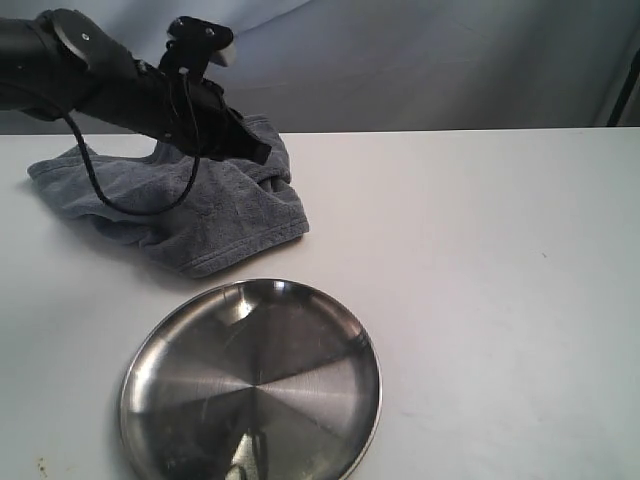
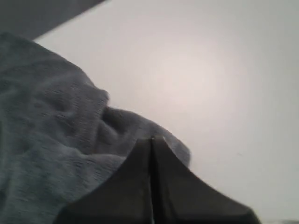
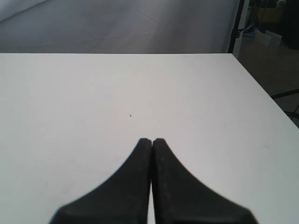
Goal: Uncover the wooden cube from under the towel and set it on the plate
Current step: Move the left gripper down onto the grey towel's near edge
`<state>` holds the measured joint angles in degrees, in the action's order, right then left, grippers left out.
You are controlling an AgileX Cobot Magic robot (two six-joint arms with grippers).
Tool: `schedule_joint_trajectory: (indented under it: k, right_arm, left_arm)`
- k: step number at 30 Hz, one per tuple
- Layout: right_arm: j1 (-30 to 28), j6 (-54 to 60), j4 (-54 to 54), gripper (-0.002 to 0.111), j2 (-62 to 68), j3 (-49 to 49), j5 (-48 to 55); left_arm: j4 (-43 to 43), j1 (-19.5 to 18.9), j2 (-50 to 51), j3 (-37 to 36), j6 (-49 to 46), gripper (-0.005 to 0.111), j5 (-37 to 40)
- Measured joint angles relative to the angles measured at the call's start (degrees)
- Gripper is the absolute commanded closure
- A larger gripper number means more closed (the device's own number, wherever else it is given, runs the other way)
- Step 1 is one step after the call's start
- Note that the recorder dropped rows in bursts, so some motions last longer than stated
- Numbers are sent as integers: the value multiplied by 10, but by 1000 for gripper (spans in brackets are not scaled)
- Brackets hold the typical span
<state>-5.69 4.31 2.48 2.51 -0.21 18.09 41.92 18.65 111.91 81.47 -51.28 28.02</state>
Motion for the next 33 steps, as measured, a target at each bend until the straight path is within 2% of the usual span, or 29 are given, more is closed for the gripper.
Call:
schedule_joint_trajectory:
  k: [1,3,6,9,11,13,16,22,26,33]
  right_arm:
    - [0,0,0,108,0,0,0]
    - [0,0,0,108,0,0,0]
    - [0,0,0,108,0,0,0]
    - [0,0,0,108,0,0,0]
    - [0,0,0,108,0,0,0]
    - [0,0,0,108,0,0,0]
    - [0,0,0,108,0,0,0]
    - [0,0,0,108,0,0,0]
    - [0,0,0,108,0,0,0]
    - [0,0,0,108,0,0,0]
  left_arm:
    - [-9,-4,-2,0,-6,107,-43]
    - [-35,-26,-13,0,-9,107,-71]
    - [-45,-69,-26,0,-10,107,-54]
    - [-53,-134,-33,0,-10,107,44]
    - [-83,-158,-33,0,-10,107,115]
    - [-140,-166,-33,0,-6,107,190]
    - [-166,-166,-33,0,-4,107,279]
    - [-135,-157,-33,0,-4,107,283]
    - [-124,-126,-33,0,-4,107,248]
    - [-113,-71,-33,0,-4,107,126]
